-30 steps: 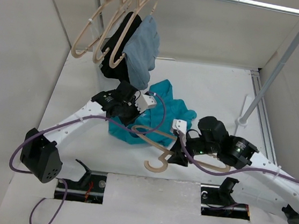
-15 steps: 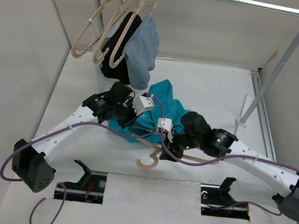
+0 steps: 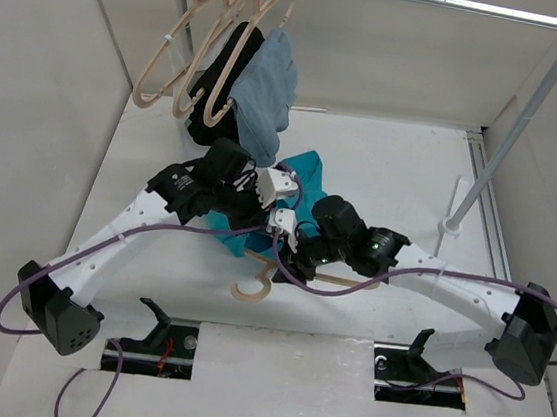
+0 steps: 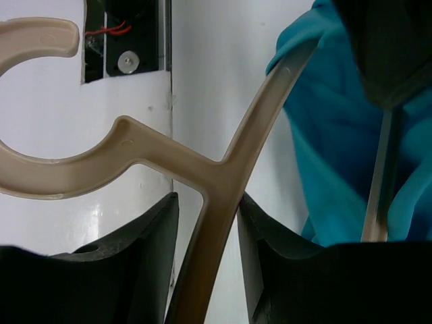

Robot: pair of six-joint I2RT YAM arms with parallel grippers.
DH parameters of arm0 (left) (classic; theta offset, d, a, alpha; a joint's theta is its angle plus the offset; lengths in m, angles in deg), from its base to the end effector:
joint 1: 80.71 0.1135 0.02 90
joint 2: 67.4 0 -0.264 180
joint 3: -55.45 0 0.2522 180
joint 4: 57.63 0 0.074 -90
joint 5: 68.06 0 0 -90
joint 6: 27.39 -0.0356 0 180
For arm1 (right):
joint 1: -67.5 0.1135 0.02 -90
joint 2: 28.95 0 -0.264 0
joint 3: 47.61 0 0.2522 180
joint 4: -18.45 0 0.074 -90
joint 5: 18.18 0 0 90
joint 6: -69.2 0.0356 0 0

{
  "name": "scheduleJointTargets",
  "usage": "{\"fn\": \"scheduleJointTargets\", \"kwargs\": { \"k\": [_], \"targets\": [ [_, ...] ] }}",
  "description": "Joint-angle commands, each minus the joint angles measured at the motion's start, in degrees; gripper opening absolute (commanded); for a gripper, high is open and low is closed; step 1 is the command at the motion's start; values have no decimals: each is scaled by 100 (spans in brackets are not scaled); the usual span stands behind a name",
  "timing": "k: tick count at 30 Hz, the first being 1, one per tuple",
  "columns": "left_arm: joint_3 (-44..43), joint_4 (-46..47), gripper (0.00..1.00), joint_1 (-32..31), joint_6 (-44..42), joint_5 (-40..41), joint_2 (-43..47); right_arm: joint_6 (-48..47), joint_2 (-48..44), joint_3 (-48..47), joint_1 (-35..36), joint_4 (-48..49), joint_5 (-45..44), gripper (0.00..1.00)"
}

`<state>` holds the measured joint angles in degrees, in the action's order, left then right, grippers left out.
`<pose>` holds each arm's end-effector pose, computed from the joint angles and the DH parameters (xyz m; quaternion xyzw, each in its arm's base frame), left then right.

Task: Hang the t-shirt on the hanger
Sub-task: Place tshirt on hanger

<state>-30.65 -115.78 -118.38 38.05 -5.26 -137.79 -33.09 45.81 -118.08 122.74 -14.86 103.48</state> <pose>0.1896 -0.1670 0.3592 0.5408 0.7125 -0.2585 0.3648 0.1470 0.2446 0.2857 -0.5799 0.6507 0.3833 0.3057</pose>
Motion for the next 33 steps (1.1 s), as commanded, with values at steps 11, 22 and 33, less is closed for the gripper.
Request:
{"fn": "scheduleJointTargets", "kwargs": {
  "k": [11,22,33],
  "targets": [
    [-193,-483,33,-47,-259,-470,-71,-212,162,-104,-320,830,-687,0],
    [-254,-71,53,776,-1594,637,244,-747,1048,28,-374,1173,-143,0],
    [1288,-638,63,1675,-5093,671,1647,-854,1356,-77,-541,1226,227,0]
  ]
}}
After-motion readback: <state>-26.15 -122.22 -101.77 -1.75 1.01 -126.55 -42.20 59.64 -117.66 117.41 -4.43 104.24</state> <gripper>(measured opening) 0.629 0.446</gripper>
